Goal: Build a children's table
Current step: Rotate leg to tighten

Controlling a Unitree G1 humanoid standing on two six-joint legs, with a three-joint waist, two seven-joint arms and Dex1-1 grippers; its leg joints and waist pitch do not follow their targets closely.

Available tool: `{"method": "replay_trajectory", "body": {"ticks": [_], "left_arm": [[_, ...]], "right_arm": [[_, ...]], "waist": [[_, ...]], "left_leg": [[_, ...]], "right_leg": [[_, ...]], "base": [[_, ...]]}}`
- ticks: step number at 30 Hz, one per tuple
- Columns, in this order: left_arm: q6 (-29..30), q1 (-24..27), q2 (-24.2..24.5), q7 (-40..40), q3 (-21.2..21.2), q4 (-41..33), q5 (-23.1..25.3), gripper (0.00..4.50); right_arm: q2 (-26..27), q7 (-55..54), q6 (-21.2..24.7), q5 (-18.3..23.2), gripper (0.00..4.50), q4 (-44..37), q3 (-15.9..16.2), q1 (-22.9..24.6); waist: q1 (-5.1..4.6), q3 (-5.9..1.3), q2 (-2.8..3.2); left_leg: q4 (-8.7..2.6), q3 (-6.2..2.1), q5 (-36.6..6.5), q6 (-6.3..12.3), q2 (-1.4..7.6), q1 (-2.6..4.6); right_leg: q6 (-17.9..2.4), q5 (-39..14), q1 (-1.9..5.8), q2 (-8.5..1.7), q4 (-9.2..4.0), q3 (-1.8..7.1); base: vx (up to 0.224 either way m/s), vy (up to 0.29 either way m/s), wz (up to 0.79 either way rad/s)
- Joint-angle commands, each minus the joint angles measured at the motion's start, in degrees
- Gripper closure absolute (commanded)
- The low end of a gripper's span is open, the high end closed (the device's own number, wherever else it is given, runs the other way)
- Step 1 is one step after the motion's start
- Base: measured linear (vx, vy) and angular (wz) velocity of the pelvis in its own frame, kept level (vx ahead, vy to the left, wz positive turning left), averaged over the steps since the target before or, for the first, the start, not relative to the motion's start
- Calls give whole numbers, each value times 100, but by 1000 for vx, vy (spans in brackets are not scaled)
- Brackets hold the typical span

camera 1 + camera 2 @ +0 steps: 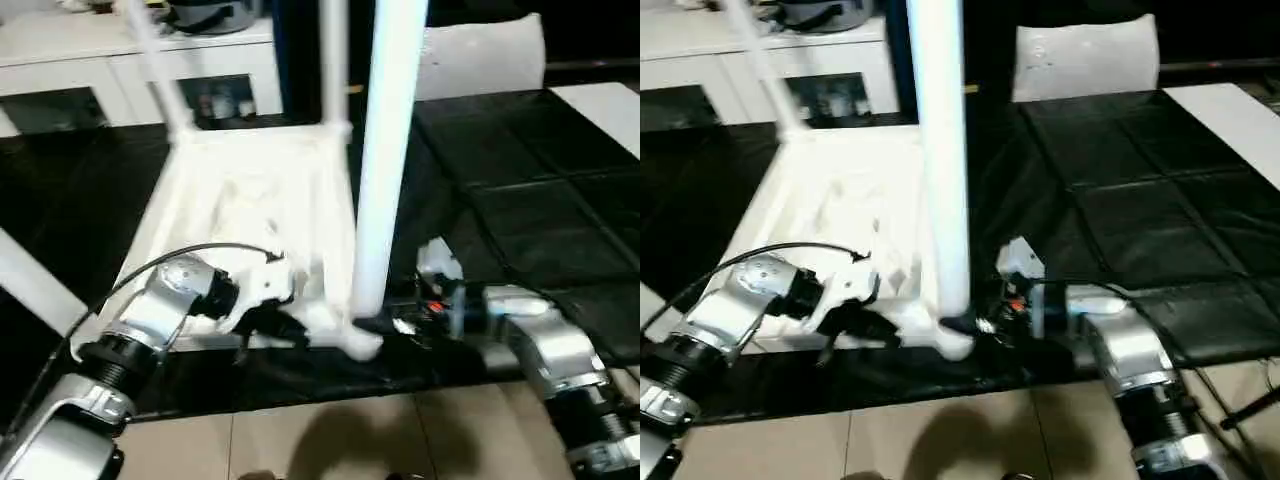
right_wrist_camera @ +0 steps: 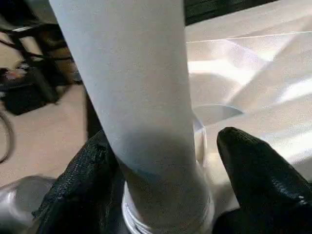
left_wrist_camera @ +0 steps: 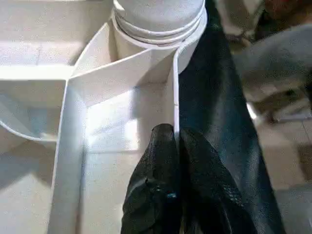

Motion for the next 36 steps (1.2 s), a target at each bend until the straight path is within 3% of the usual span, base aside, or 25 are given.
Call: {"method": "replay_trajectory", "body": {"ticks": [1, 7, 14, 21, 24, 27, 28, 29, 31, 32, 33, 34, 35, 36], "left_arm": [[-151, -109, 29, -411, -294, -30, 69, 450], [-316, -168, 109, -595, -364, 51, 114, 450], [-381, -214, 114, -610, -374, 151, 103, 450], [-221, -182, 21, -396, -280, 184, 79, 450], [116, -154, -175, 10, -88, 150, -19, 450], [382, -167, -401, 403, 79, 160, -106, 450], [641, -235, -644, 887, 210, 228, -95, 450], [641, -235, -644, 887, 210, 228, -95, 450], [919, -363, -986, 1543, 360, 379, -50, 450], [1016, -422, -1123, 1823, 421, 457, -18, 450], [1125, -476, -1255, 2068, 485, 521, -7, 450], [1216, -520, -1361, 2264, 539, 563, -3, 450], [1429, -633, -1631, 2798, 705, 660, -2, 450], [1465, -651, -1674, 2881, 732, 672, -1, 450]], "right_arm": [[-59, 157, 89, 120, 128, -113, 42, -136], [-209, 579, 356, 255, 186, -163, 246, -190], [-218, 719, 474, 257, 244, -213, 293, -185], [-63, 546, 689, 550, 255, -424, 153, -45], [215, -180, 466, 259, 255, -365, 75, 1], [478, -891, 349, -64, 255, -201, 53, -36], [793, -1678, 258, -333, 256, 37, -22, -131], [793, -1678, 258, -333, 256, 37, -22, -131], [1177, -2575, 324, -539, 260, 247, -130, -253], [1309, -2930, 370, -621, 261, 334, -169, -311], [1438, -3272, 382, -698, 261, 429, -215, -372], [1539, -3550, 396, -754, 261, 507, -263, -424], [1771, -4177, 498, -895, 261, 724, -365, -570], [1807, -4271, 512, -923, 261, 757, -378, -593]], "waist": [[-13, -371, -63], [2, -378, -97], [13, -376, -87], [38, -380, -80], [25, -366, -76], [-66, -309, -87], [-115, -291, -82], [-115, -291, -82], [-329, -281, -84], [-371, -286, -51], [-418, -283, -55], [-524, -312, -39], [-554, -323, -37], [-616, -319, -15]], "left_leg": [[-405, -78, -972, 465, 307, 1], [-400, -80, -859, 453, 304, -3], [-397, -79, -848, 426, 293, -6], [-396, -73, -825, 417, 291, -9], [-404, -75, -897, 325, 280, -3], [-390, -72, -1170, 200, 207, 30], [-386, -78, -1243, 139, 195, 49], [-386, -78, -1243, 139, 195, 49], [-370, -136, -1577, 82, 154, 13], [-368, -137, -1616, 73, 159, 32], [-366, -137, -1653, 98, 151, 36], [-387, -165, -1661, 161, 173, 0], [-395, -176, -1650, 185, 182, -11], [-404, -175, -1629, 194, 198, -12]], "right_leg": [[-694, -2088, 343, -408, -359, 363], [-613, -2144, 341, -400, -368, 361], [-557, -2273, 336, -398, -382, 348], [-524, -2269, 338, -399, -387, 351], [-474, -2452, 328, -403, -414, 334], [-210, -3201, 301, -392, -542, 258], [-118, -3417, 273, -388, -595, 227], [-118, -3417, 273, -388, -595, 227], [153, -3687, 322, -364, -675, 101], [151, -3635, 309, -351, -678, 98], [155, -3595, 304, -347, -705, 85], [42, -3283, 351, -364, -670, 94], [0, -3169, 368, -378, -655, 101], [-146, -2966, 347, -374, -639, 117]], "base": [[0, 0, 0], [0, 0, 0], [0, 0, 0], [0, 0, 0], [0, 0, 0], [0, 0, 0], [0, 0, 0], [0, 0, 0], [0, 0, 0], [0, 0, 0], [0, 0, 0], [0, 0, 0], [0, 0, 0], [0, 0, 0]]}}
